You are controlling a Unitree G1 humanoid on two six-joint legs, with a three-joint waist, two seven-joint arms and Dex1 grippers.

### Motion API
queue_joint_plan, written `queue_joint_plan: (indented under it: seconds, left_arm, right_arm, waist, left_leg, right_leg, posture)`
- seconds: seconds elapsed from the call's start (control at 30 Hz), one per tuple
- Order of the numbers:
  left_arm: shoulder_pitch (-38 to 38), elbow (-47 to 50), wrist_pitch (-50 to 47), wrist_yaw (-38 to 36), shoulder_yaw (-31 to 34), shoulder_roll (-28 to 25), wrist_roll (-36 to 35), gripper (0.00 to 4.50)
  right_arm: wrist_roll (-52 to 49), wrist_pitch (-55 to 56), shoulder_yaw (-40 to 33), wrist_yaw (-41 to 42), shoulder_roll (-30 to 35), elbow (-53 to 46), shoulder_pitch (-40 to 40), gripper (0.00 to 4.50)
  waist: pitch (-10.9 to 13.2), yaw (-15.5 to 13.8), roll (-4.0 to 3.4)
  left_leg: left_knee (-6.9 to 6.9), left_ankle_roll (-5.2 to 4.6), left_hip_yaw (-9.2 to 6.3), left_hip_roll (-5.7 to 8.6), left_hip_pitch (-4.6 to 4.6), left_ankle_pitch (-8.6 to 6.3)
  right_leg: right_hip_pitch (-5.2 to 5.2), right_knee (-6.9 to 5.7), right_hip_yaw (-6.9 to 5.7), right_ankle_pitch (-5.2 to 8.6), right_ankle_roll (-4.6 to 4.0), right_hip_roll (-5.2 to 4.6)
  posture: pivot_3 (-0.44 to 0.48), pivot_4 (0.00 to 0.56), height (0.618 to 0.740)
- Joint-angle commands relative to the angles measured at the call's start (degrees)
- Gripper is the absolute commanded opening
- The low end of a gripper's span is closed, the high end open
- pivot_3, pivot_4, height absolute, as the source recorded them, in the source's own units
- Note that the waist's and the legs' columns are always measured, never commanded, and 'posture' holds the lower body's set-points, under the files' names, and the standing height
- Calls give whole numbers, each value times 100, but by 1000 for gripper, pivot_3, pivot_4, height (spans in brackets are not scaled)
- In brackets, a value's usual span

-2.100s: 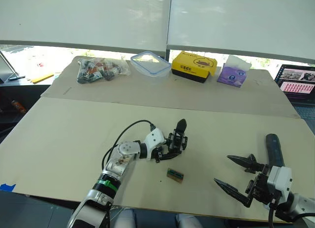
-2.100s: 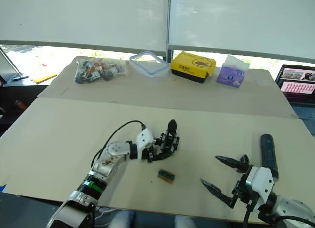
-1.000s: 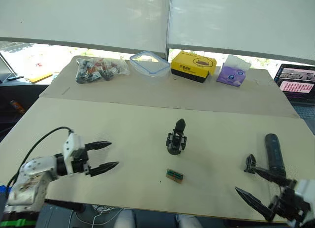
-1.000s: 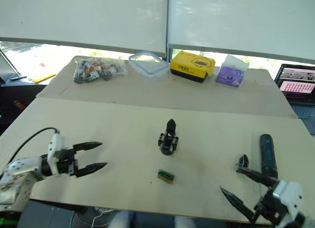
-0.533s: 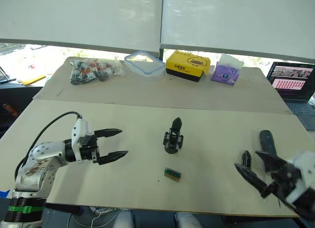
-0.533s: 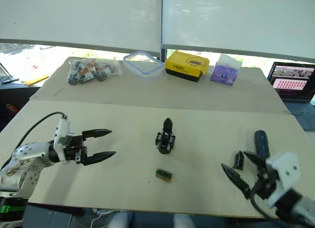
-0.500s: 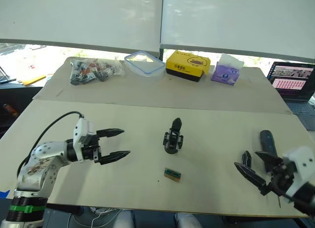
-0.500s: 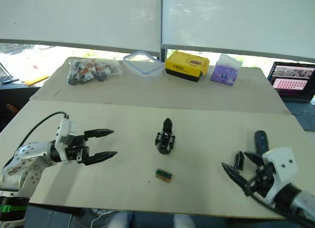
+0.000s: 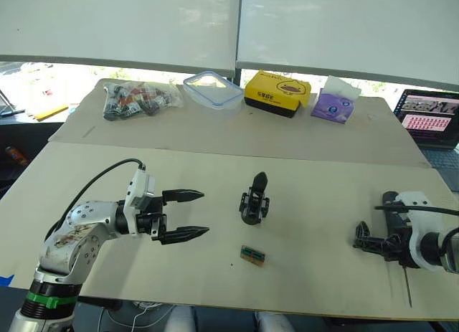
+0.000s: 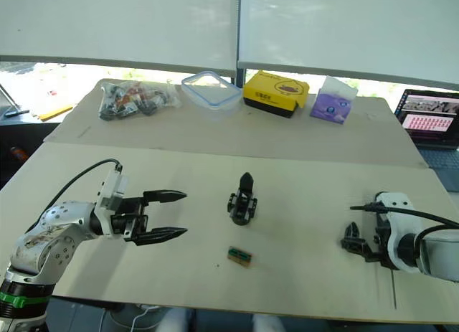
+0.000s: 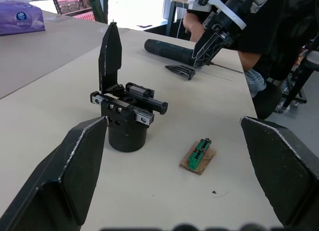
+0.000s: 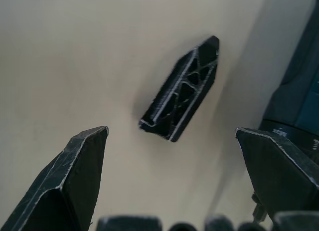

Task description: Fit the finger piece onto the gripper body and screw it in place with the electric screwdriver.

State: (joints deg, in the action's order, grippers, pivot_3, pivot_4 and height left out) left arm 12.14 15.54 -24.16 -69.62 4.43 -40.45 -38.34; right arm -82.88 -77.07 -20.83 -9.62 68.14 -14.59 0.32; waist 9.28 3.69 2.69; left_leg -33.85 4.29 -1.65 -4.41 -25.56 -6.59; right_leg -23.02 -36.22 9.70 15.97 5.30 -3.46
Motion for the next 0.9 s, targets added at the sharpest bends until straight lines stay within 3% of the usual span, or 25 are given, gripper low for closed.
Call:
queue_joint_plan:
  seconds: [0.03, 0.33, 0.57, 0.67, 0.9]
  left_arm:
    - [-102, 309, 45, 76, 88, 18, -96, 4479]
    - [-323, 569, 87, 36, -27, 46, -100, 4479]
    - [-427, 639, 141, 123, 23, 71, -95, 4479]
    - [-466, 650, 169, 145, 40, 68, -86, 4500]
    - [-496, 624, 178, 267, 152, 111, -142, 4500]
  right_arm:
    - [210, -214, 202, -50, -153, 283, -412, 4500]
    - [900, -773, 673, -41, -765, 775, -1290, 4500]
    - [1472, -1252, 605, 114, -1224, 848, -1431, 4500]
    - [1725, -1402, 559, 186, -1432, 790, -1492, 3724]
    - [1678, -1543, 401, 543, -1455, 262, -1442, 1276]
  waist:
    - [0, 26, 0]
    - [-1, 23, -1]
    - [-7, 24, 10]
    - [-22, 24, 33]
    - [-27, 36, 40]
  left_leg:
    - [0, 0, 0, 0, 0, 0]
    - [-1, -2, 2, 0, -2, 1]
    - [-3, -2, 0, -1, -1, 1]
    - [-3, -2, 0, -1, -1, 1]
    - [0, -2, 0, -7, 1, 1]
  right_leg:
    - [0, 0, 0, 0, 1, 1]
    - [-3, 0, 1, -2, 2, 1]
    - [1, 1, 1, -3, 2, 3]
    - [2, 2, 1, -3, 3, 3]
    - [-2, -2, 1, -4, 1, 9]
  posture:
    - [0, 150, 740]
    - [0, 150, 740]
    - [0, 150, 740]
    - [0, 150, 740]
    - [0, 150, 740]
